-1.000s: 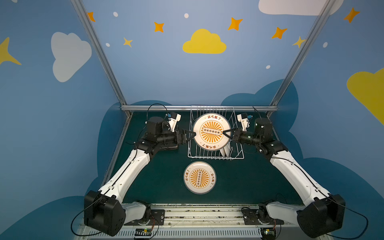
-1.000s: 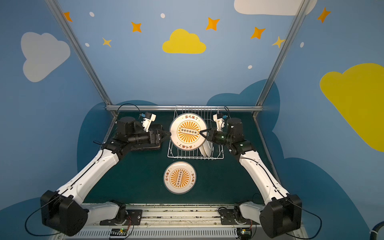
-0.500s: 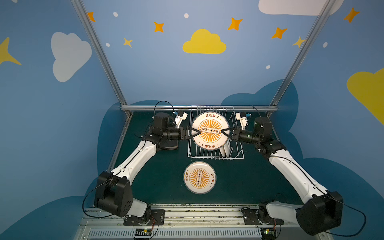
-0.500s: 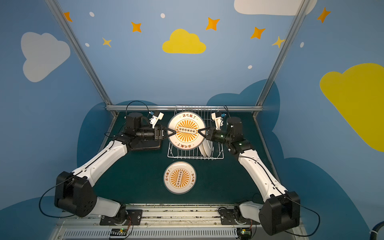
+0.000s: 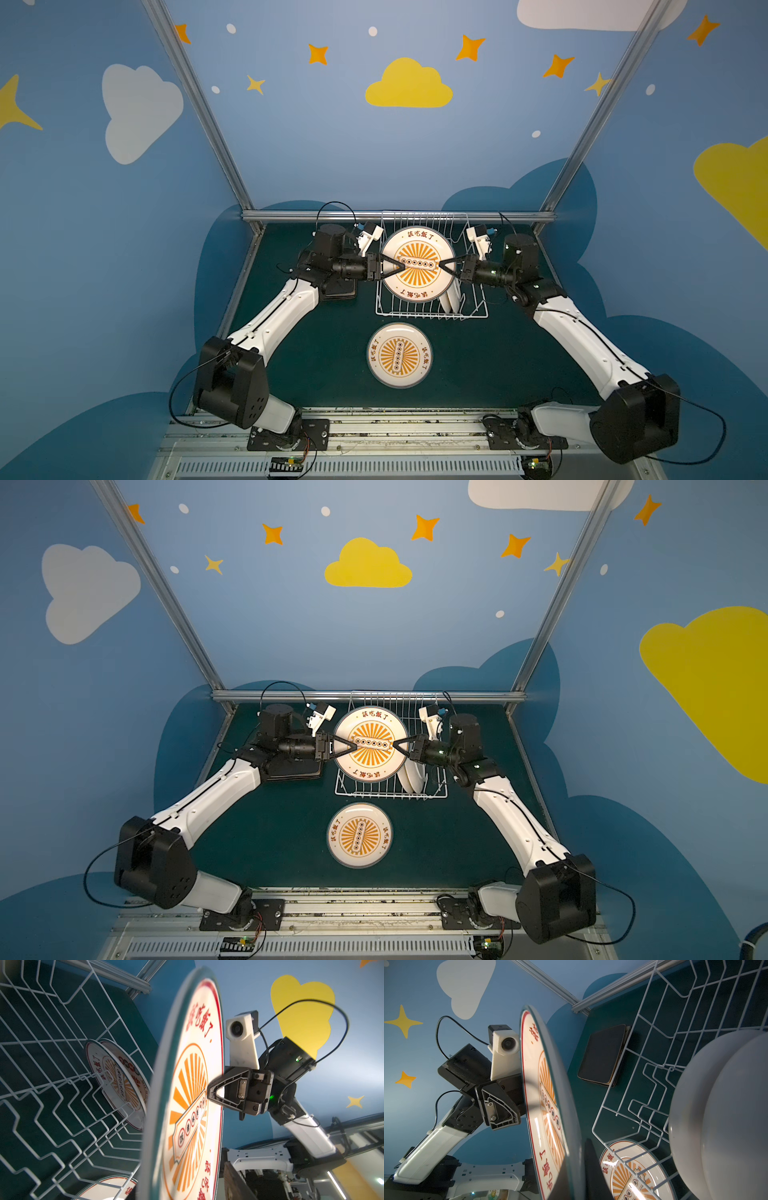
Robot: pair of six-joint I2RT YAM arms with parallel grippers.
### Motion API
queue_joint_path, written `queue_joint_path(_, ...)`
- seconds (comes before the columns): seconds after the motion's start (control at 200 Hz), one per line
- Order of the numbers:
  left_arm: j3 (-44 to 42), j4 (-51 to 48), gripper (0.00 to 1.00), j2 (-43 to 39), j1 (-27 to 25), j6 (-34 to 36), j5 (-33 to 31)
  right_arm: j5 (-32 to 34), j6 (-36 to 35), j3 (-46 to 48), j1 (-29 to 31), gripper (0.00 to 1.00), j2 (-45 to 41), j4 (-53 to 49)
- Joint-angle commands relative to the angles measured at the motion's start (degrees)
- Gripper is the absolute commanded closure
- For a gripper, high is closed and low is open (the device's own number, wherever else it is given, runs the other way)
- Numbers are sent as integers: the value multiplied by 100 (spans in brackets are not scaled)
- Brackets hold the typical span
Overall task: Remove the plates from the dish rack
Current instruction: 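Hold the printed plate flat above the rack with both grippers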
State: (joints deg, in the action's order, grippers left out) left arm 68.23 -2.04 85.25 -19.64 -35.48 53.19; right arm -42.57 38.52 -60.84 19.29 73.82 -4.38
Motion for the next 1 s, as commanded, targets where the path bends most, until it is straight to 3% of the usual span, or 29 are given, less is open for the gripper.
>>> queue_joint_path(0.0, 165, -40, 64, 37, -7, 102, 89, -147, -62, 28, 55, 100, 26, 385)
queue_joint_path(0.285, 206, -182, 97, 29, -3, 147, 52, -134, -148, 19, 109, 100, 83, 351)
queue_joint_path(0.501, 303, -320, 97, 29, 10, 33, 94, -122, -239, -23, 105, 100, 107, 124)
queue_joint_path(0.901, 270, -1227, 97, -685, 85, 123, -36, 753, -1215, -279, 67, 20, -376, -1045)
queue_joint_path(0.991, 81, -1510, 97, -965, 112, 154, -127, 923, -1602, -359, 51, 14, -479, -1363)
